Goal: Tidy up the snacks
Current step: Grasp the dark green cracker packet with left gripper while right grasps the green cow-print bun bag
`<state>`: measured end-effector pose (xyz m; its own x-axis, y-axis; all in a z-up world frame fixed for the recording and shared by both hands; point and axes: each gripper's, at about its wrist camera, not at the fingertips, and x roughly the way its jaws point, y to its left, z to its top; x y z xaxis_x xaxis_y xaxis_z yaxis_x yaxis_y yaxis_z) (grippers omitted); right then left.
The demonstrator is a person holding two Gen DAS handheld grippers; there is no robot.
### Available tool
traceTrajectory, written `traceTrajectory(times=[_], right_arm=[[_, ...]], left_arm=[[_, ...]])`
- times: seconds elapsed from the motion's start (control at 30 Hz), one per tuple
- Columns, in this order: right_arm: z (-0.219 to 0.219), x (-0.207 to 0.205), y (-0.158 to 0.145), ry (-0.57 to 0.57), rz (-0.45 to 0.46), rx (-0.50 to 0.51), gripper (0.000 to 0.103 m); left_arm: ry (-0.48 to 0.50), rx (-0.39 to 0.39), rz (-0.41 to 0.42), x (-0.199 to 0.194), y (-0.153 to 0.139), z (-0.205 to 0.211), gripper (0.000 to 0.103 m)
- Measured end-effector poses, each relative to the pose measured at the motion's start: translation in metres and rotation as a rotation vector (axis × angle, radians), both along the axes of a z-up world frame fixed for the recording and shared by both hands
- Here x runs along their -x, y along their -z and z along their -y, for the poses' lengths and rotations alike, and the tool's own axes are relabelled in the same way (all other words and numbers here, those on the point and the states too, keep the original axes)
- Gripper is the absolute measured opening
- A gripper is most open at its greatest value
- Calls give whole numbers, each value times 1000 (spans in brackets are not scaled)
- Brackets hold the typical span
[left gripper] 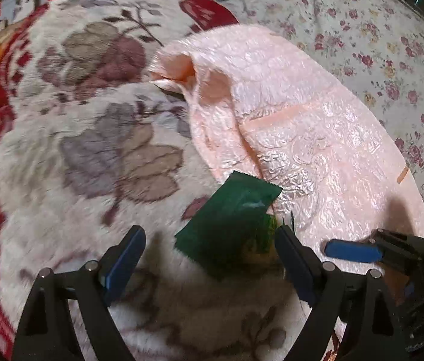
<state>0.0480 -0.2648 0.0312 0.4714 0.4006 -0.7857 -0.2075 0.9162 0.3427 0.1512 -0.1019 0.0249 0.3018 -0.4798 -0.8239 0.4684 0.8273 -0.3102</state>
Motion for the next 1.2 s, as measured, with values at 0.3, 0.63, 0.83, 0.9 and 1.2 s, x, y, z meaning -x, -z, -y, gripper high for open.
traceTrajectory(times=[0.3,0.63,0.83,0.9,1.2], right_arm=[[8,-2,5,2,-11,-27,57],[10,-2,6,5,-10,-45,57],[7,-7,4,2,-6,-45,57],[4,-11,2,-10,-5,-35,57],[-8,-24,0,-49,8,13,57]], left_arm=[[142,-28,-37,-17,17,35,89],[147,-4,-43,-21,19,38,52],[84,-11,-39,-15,16,12,27],[44,-70,-24,-15,15,3,15],[-40,-48,-44,-19,11,-30,25]])
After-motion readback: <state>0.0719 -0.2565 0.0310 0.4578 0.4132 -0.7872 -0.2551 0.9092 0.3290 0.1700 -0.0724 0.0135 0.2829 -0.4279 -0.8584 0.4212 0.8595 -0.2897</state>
